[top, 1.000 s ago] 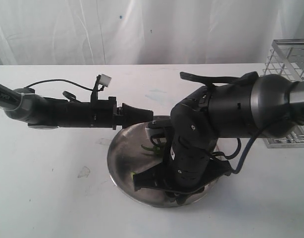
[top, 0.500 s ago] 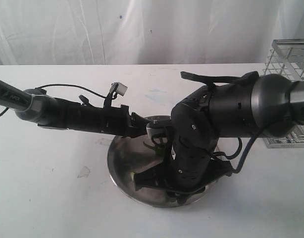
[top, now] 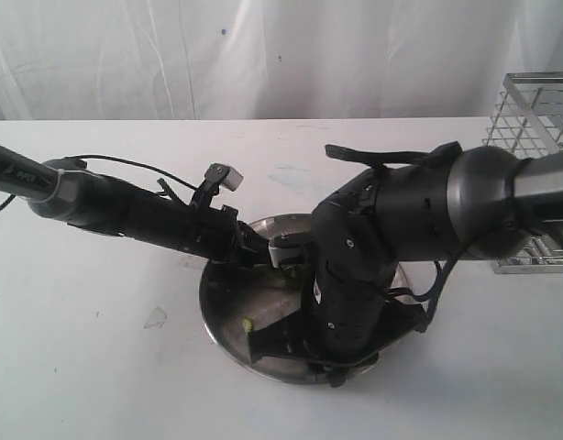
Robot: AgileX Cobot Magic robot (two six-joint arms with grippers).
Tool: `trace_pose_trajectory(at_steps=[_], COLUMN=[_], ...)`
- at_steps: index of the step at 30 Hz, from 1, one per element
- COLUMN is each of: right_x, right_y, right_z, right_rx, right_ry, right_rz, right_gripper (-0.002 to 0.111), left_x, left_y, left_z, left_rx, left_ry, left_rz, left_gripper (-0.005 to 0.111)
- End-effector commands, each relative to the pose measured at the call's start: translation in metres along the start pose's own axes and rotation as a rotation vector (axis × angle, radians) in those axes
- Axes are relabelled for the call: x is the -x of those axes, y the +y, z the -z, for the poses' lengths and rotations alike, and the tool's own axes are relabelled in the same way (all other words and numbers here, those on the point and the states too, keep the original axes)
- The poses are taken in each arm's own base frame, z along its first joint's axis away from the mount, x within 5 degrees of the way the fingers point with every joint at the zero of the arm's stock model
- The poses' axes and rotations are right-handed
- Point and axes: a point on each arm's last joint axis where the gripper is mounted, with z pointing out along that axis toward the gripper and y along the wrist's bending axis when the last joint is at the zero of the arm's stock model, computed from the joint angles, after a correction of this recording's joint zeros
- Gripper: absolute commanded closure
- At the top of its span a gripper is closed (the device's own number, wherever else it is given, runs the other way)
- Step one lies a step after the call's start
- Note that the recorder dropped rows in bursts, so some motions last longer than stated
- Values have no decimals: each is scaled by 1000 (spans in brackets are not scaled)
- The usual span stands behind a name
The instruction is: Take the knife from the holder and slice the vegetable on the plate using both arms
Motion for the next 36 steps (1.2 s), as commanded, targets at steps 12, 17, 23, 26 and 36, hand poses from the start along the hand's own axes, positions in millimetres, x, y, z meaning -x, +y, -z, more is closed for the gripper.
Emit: trace_pose_trajectory(at_steps=[12, 17, 23, 26, 36], right_x=[-1, 0, 0, 0, -1], right_y=[0, 1, 1, 1, -1], right_z=[-14, -14, -14, -14, -14], right_rx=[-19, -14, -13, -13, -34], right_ry=[35, 27, 25, 25, 41], right_rz=[11, 11, 11, 11, 22], right_gripper=[108, 108, 108, 108, 108], left_x=[45, 44, 29, 21, -23], left_y=[-13, -25, -27, -25, -3], left_z=[40, 22, -4, -12, -30], left_rx=[-40, -105, -86, -74, 7], left_ry=[-214, -236, -176, -144, 49], left_rz=[11, -12, 2, 8, 101], left_gripper=[107, 107, 107, 107, 107])
